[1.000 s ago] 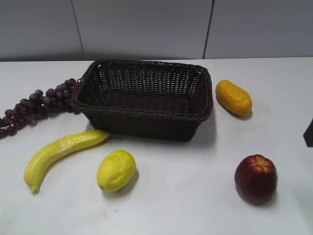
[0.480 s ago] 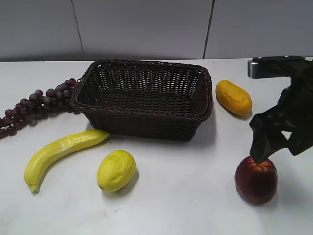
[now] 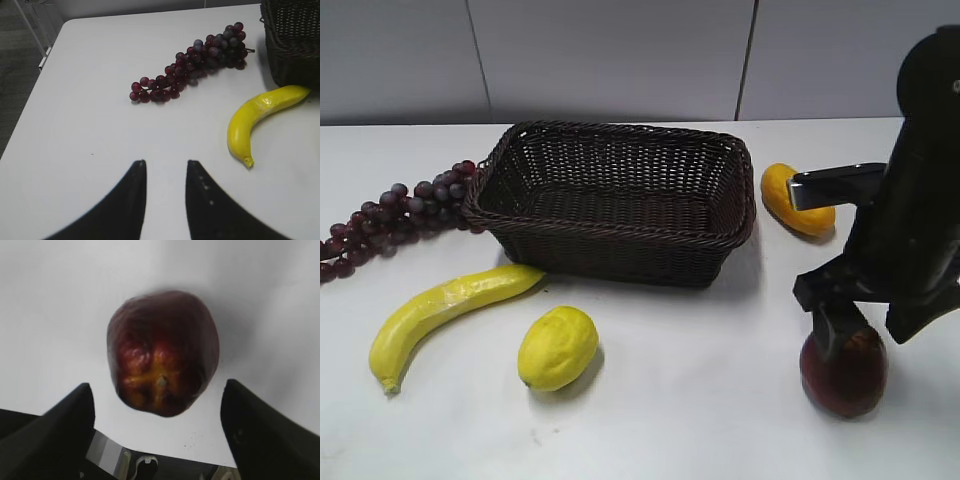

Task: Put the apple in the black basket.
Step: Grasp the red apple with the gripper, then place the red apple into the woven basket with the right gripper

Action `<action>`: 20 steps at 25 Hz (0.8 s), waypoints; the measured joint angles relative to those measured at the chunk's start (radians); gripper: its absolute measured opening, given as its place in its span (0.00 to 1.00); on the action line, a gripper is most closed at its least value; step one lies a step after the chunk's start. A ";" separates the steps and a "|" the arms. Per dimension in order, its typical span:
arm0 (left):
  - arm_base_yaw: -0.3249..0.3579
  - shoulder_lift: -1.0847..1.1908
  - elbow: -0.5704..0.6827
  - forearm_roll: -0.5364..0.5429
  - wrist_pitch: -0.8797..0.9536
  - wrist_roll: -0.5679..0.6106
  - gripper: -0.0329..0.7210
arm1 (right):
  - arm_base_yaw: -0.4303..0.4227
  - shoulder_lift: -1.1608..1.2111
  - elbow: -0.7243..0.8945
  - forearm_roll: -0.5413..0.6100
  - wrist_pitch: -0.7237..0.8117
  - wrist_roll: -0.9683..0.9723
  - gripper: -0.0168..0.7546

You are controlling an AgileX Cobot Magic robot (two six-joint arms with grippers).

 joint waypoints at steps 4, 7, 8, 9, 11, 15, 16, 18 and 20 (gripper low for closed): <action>0.000 0.000 0.000 0.000 0.000 0.000 0.31 | 0.000 0.067 0.000 0.007 -0.019 0.021 0.79; 0.000 0.000 0.000 0.000 0.000 0.000 0.31 | 0.000 0.105 -0.009 0.004 -0.013 0.042 0.79; 0.000 0.000 0.000 0.000 0.000 0.000 0.31 | 0.000 0.108 -0.012 0.003 -0.009 0.043 0.78; 0.000 0.000 0.000 0.000 0.000 0.000 0.31 | 0.000 0.111 -0.013 0.002 -0.009 0.045 0.77; 0.000 0.000 0.000 0.000 0.000 0.000 0.31 | 0.000 0.112 -0.013 0.002 -0.009 0.045 0.76; 0.000 0.000 0.000 0.000 0.000 0.000 0.31 | 0.000 0.113 -0.015 0.001 -0.007 0.046 0.76; 0.000 0.000 0.000 0.000 0.000 0.000 0.31 | 0.000 0.114 -0.019 0.001 -0.006 0.046 0.76; 0.000 0.000 0.000 0.000 0.000 0.000 0.31 | 0.000 0.118 -0.030 0.004 0.010 0.046 0.76; 0.000 0.000 0.000 0.000 0.000 0.000 0.31 | 0.000 0.122 -0.048 0.006 0.040 0.036 0.76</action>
